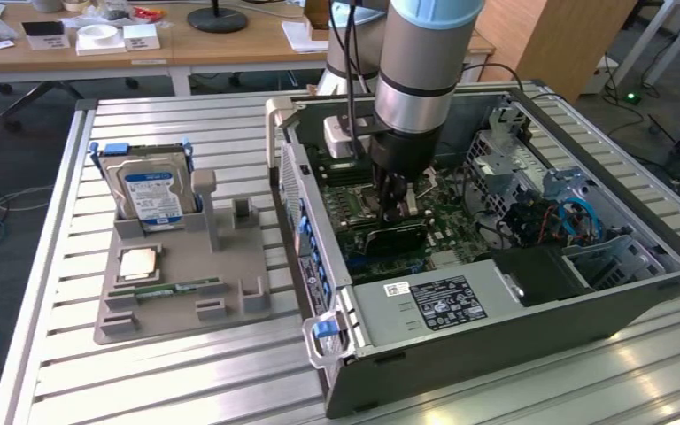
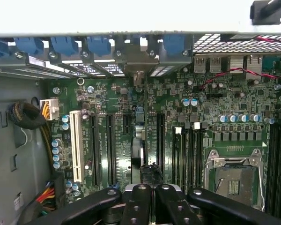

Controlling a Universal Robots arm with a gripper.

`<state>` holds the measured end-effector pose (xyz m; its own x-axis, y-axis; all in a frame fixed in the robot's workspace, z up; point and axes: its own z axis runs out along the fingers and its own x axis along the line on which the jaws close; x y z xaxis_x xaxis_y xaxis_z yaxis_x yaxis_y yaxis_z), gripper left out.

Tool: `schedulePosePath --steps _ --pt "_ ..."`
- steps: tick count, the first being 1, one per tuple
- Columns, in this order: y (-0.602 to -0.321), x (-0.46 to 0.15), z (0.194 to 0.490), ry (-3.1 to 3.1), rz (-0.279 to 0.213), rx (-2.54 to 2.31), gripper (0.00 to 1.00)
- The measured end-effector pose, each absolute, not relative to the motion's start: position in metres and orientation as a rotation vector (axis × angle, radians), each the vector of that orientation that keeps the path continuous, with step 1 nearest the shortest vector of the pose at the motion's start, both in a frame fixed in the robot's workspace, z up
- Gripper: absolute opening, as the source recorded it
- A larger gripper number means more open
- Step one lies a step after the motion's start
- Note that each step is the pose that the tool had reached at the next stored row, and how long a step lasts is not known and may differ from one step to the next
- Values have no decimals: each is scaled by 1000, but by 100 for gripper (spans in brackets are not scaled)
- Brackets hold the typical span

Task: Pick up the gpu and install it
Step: 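Press down on the gpu until it lock into place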

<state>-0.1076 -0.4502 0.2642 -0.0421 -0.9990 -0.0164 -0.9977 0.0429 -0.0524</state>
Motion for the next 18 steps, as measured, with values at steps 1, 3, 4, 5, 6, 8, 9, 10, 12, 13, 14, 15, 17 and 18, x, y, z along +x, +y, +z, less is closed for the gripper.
schedulePosePath --steps 1,3,4,5,6,8,9,10,12,13,14,15,17,18 --pt "-450 -108 264 2233 -41 -2140 11" --pt "-451 -107 264 2233 -41 -2140 11" --pt "-452 -107 264 2233 -41 -2140 11" --pt "-452 -107 264 2233 -41 -2140 11" --pt "-452 -108 264 2233 -41 -2140 11" --pt "-452 -108 263 2233 -41 -2140 11" --pt "-452 -108 263 2233 -41 -2140 11" --pt "-452 -108 262 2233 -41 -2140 11" --pt "-452 -108 262 2233 -41 -2140 11" --pt "-452 -108 262 2233 -41 -2140 11" --pt "-452 -108 262 2233 -41 -2140 11" --pt "-452 -108 262 2233 -41 -2140 11" --pt "-452 -108 262 2233 -41 -2140 11" --pt "-452 -108 262 2233 -41 -2140 11"
